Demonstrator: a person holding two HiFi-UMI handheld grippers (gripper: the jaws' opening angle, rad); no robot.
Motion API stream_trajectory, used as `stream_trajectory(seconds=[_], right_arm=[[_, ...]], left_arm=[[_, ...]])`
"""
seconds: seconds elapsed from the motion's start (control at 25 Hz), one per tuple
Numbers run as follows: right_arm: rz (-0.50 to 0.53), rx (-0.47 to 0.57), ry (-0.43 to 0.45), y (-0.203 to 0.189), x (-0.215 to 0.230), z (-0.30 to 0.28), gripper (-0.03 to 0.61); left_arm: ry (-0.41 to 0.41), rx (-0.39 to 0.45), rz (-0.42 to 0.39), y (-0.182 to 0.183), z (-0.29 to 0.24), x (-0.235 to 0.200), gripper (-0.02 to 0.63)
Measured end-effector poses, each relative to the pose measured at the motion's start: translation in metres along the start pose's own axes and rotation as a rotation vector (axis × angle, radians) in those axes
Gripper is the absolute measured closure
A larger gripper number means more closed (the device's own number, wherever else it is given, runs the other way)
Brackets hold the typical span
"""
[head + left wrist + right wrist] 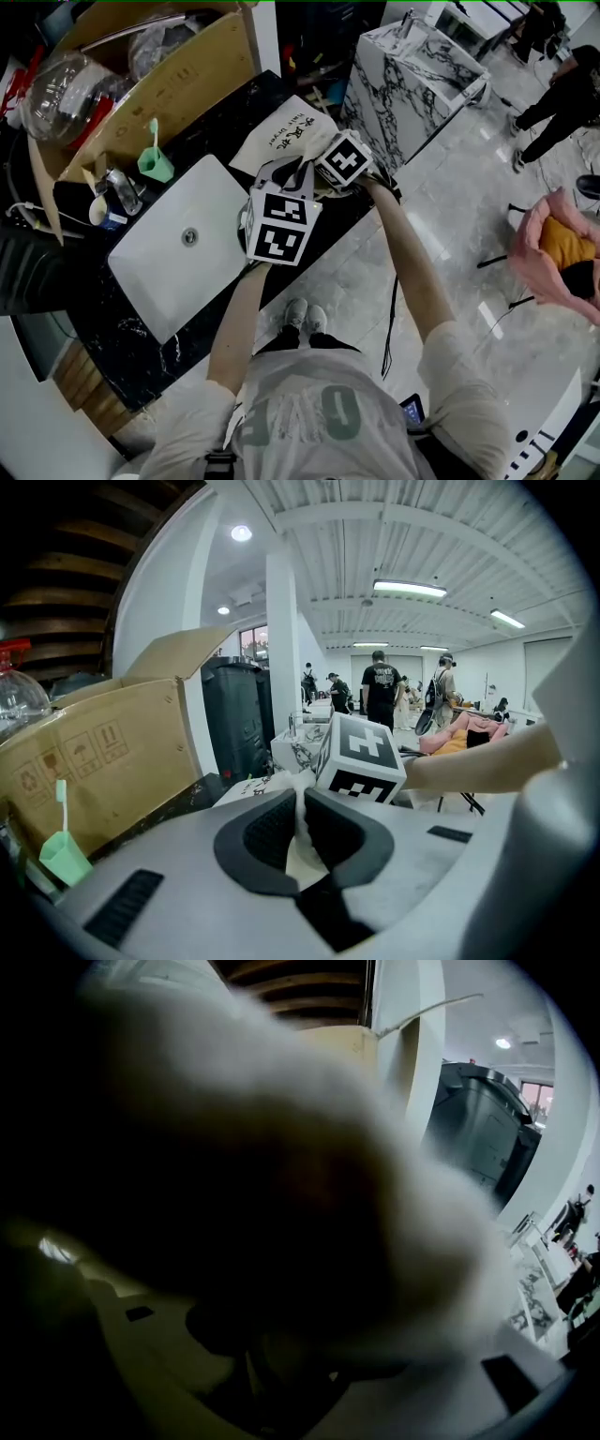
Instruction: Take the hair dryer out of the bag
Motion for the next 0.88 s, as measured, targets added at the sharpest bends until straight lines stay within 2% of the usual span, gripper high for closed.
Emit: stream_trajectory(seconds=[0.12,0.64,0.88], right_arm=[[-0.024,-0.019,0.034,0.002,-0.005,-0.007,0.328],[-0.078,0.011,0.009,0.003,-0.005,0.000,0.347],[-0.079,-0.011,-0.074,-0.002,0.008,0.016,0.347]], left_arm=[[0.008,-0.005,0.008,-0.002,-0.001,-0.003,0.571],[0.025,0.003,0.007,0.000,-0.001,-0.005,0.571],[0.050,0.006,-0.011,0.001,-0.004,-0.009,0.571]])
Point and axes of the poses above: the fingertips, and each gripper's own axes: z backward along the fingers, x to its right, y out of its top, the point moved 5 cm from there along z, backward along the fingers
